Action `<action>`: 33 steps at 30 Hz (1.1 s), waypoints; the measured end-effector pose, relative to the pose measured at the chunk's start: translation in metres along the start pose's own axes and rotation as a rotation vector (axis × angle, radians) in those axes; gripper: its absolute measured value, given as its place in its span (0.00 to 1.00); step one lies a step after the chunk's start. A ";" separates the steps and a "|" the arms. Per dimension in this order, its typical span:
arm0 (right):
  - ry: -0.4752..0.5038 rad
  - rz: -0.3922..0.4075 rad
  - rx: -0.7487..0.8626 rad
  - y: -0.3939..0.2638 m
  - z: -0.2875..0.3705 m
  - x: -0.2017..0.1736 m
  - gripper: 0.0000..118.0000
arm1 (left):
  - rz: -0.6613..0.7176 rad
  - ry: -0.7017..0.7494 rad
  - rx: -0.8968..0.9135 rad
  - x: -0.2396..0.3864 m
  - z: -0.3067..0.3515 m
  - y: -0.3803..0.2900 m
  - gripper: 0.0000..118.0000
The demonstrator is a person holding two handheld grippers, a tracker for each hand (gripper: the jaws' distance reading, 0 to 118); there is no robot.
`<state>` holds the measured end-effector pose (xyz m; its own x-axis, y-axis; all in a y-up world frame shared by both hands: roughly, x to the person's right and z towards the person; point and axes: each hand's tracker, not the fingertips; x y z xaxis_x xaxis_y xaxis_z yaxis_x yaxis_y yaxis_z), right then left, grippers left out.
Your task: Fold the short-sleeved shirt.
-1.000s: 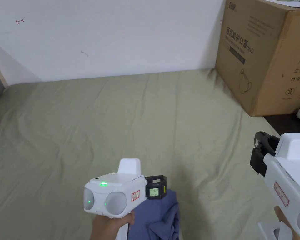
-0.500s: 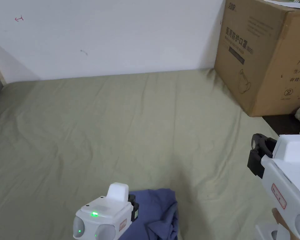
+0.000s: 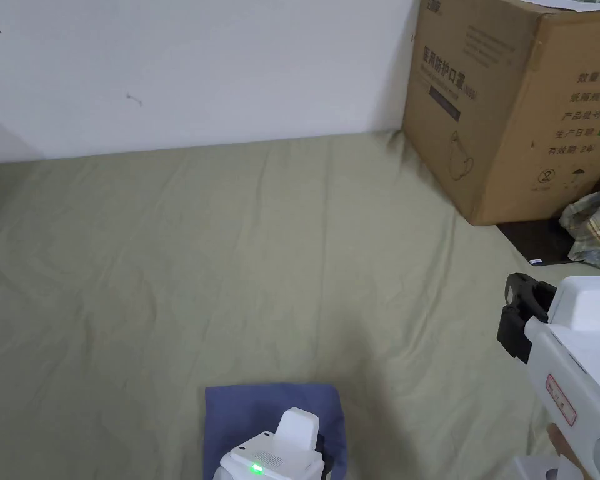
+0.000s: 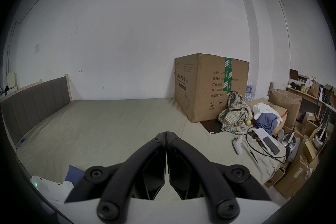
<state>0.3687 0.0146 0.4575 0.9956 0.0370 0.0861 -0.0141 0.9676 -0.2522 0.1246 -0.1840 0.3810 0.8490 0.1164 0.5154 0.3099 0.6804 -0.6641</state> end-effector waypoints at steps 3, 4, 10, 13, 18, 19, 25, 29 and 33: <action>-0.007 -0.004 -0.004 -0.004 -0.002 0.005 0.00 | 0.012 -0.005 -0.014 0.006 -0.010 0.001 0.00; -0.011 -0.004 -0.006 -0.004 -0.003 0.006 0.00 | 0.009 0.001 -0.029 0.007 -0.015 0.000 0.00; -0.007 -0.008 -0.010 -0.004 -0.001 0.002 0.00 | 0.061 -0.005 -0.043 -0.002 -0.013 0.003 0.00; 0.006 -0.006 -0.004 -0.002 -0.001 -0.001 0.00 | 0.070 0.005 0.060 -0.005 0.012 0.012 0.00; 0.036 -0.008 0.031 0.007 -0.001 -0.011 0.00 | 0.088 0.037 0.227 -0.025 0.074 0.047 0.00; 0.043 -0.008 0.038 0.009 -0.001 -0.014 0.00 | 0.086 0.051 0.261 -0.029 0.088 0.054 0.00; 0.089 -0.006 0.081 0.021 0.001 -0.036 0.00 | 0.078 0.165 0.440 -0.062 0.159 0.085 0.00; 0.109 0.001 0.109 0.028 0.003 -0.050 0.00 | 0.051 0.262 0.530 -0.081 0.195 0.093 0.00; 0.125 0.003 0.139 0.034 0.004 -0.064 0.00 | 0.061 0.354 0.612 -0.101 0.226 0.094 0.00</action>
<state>0.3043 0.0459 0.4478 0.9992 0.0172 -0.0372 -0.0214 0.9930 -0.1158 -0.0286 0.0315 0.3889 0.9775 -0.0048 0.2109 0.0498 0.9767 -0.2087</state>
